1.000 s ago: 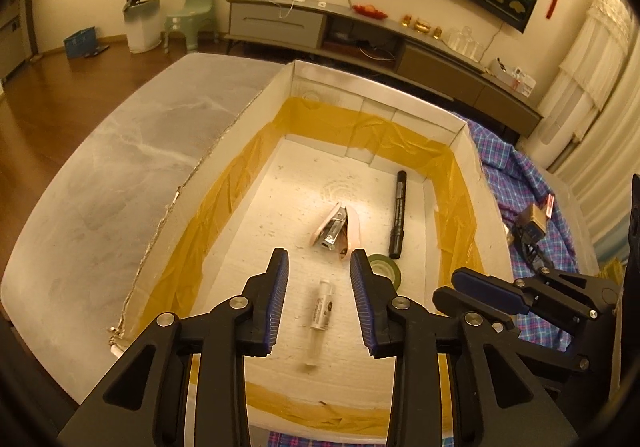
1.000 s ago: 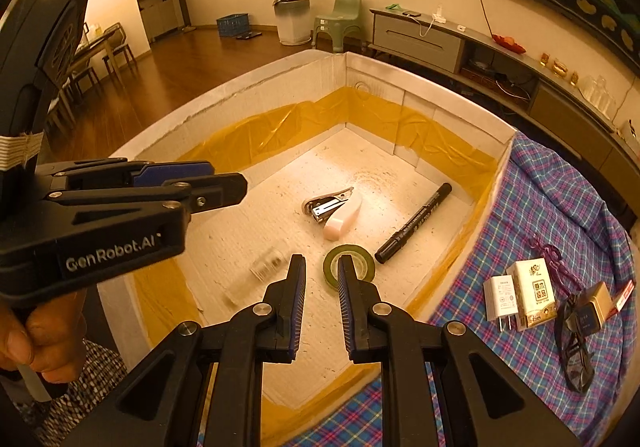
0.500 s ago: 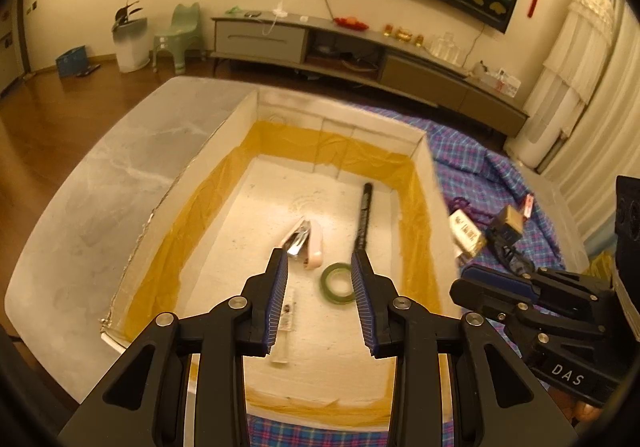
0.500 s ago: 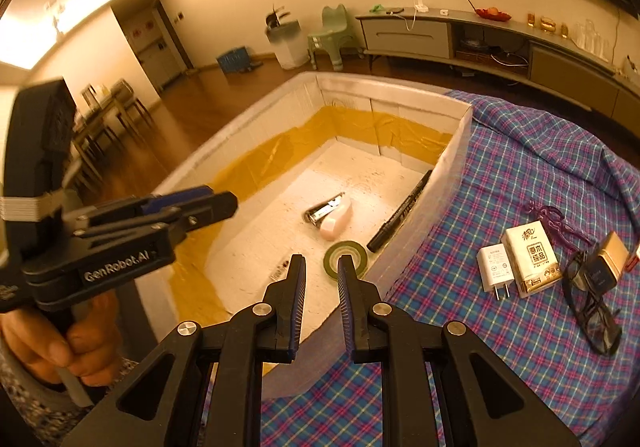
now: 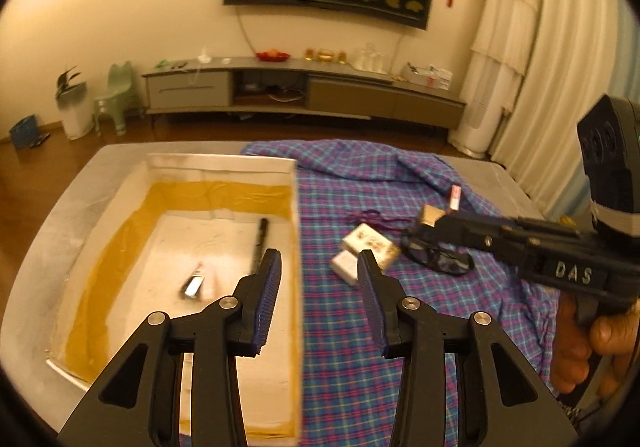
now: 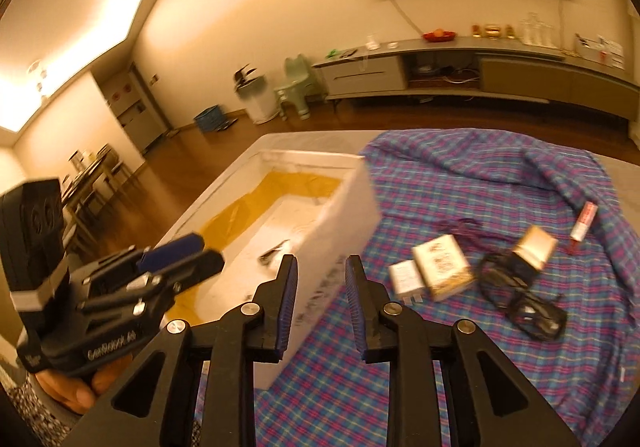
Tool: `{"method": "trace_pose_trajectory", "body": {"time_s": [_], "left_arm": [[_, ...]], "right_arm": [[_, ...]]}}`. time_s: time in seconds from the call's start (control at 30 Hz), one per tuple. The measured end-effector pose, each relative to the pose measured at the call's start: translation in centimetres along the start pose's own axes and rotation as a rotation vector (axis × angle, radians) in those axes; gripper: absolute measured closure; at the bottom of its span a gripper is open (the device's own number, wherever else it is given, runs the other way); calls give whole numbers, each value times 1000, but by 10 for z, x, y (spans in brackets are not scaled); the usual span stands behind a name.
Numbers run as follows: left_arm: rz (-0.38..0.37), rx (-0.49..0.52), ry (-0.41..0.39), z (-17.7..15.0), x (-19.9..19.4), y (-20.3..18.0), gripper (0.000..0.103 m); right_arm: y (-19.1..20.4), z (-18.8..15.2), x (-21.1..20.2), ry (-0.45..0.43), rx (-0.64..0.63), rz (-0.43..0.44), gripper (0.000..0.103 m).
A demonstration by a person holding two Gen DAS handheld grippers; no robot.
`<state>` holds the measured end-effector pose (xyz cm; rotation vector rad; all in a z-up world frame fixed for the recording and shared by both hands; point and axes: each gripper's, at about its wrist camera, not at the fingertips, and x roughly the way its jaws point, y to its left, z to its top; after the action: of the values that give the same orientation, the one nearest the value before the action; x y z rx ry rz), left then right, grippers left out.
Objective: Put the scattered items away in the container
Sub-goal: 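Move both grippers back toward the charger and tissue pack on the sheet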
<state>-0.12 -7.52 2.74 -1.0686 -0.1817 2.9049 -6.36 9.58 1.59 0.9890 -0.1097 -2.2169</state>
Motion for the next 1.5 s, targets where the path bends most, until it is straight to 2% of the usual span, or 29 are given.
{"method": "trace_pose_trajectory", "body": {"time_s": [0.17,0.37,0.47,0.57,0.63,0.83,0.87,0.9,1.0,1.13,1.2,1.27,1.37,1.5], "left_arm": [[-23,31,53,-4,24,-29,58],[14,3,161,-13,71,-43,57],[39,-22,219,-19,94,-43,57],[86,10,202,-20,100,-47,55],[110,23,195,-19,104,-49,53],[158,74,142,-12,102,-58,53],[148,83,131,-10,100,-60,53],[107,77,133,-9,100,-60,53],[63,69,162,-11,105,-61,53],[70,80,221,-15,124,-61,53],[79,42,250,-15,135,-54,53],[68,-12,268,-13,145,-45,49],[32,-69,278,-11,152,-38,44],[58,-75,310,-18,164,-38,45]], "right_arm": [[-37,-5,-8,4,49,-61,69],[-66,-17,25,94,38,-115,64],[-67,-14,54,145,-36,-148,59],[-62,-11,80,170,-173,-213,50],[-62,-10,94,194,-240,-235,49],[-78,-6,128,250,-235,-219,48],[-80,-4,133,258,-242,-216,48],[-82,-3,140,269,-252,-209,48],[-93,-2,155,304,-272,-226,48],[-107,-5,168,337,-253,-152,44],[-114,-6,170,332,-223,-117,42],[-120,-6,170,329,-202,-101,41],[-127,-5,169,310,-174,-111,41],[-135,-1,165,327,-162,-129,43]]}}
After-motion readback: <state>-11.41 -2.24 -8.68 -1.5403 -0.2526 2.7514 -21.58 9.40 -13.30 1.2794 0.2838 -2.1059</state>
